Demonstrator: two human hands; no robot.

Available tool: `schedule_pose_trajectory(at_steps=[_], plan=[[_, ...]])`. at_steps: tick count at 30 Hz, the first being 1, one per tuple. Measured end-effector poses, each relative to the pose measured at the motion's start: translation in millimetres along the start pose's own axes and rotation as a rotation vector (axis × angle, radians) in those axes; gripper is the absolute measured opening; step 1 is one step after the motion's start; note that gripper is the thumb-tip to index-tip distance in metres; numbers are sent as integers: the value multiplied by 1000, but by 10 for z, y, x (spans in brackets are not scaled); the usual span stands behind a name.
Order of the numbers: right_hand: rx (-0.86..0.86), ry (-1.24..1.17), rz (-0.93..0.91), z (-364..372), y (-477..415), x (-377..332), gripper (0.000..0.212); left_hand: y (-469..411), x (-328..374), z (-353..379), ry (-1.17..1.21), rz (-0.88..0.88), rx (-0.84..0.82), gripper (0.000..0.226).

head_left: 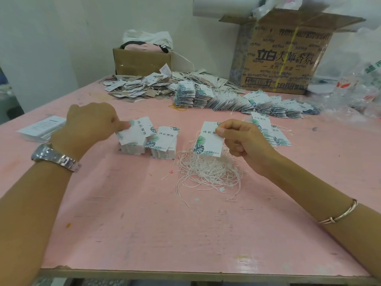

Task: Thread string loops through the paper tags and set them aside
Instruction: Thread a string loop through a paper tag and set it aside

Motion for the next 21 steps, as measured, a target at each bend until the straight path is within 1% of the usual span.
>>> schedule_pose_trajectory(at_steps=[1, 4, 6, 8, 10, 12, 14, 17, 21], plan=[[-4, 0, 1, 2, 3, 1, 16, -4, 14, -33, 104, 24, 25, 40], [-15, -1, -9, 7, 9, -9, 17, 34, 179, -172, 614, 136, 158, 28], [-16, 0, -30, 4, 12, -26, 18, 101, 357, -228, 905, 158, 230, 22], [-13, 30, -67, 4, 22, -50, 16, 164, 559, -221, 1109, 172, 273, 20], [-8, 75, -112, 11, 40, -73, 13, 225, 751, -164, 1254, 178, 270, 21], [-6, 102, -152, 24, 61, -99, 12, 282, 930, -81, 1330, 198, 244, 21], [-7, 112, -194, 41, 84, -132, 11, 340, 1059, 1, 1348, 205, 262, 24], [-3, 94, -251, 58, 115, -189, 10, 402, 1163, 78, 1274, 240, 324, 30], [-27, 82, -297, 93, 163, -232, 5, 422, 1209, 159, 1222, 254, 303, 32]])
Point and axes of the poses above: each hand's wrist, its own y-axis away from the middle knuckle, its own z-axis out of the palm, x = y × z, the point moved 6 cm from there along -y, towards the middle knuckle, and after that the axes turned 8 degrees about z, right-handed, at the moved point
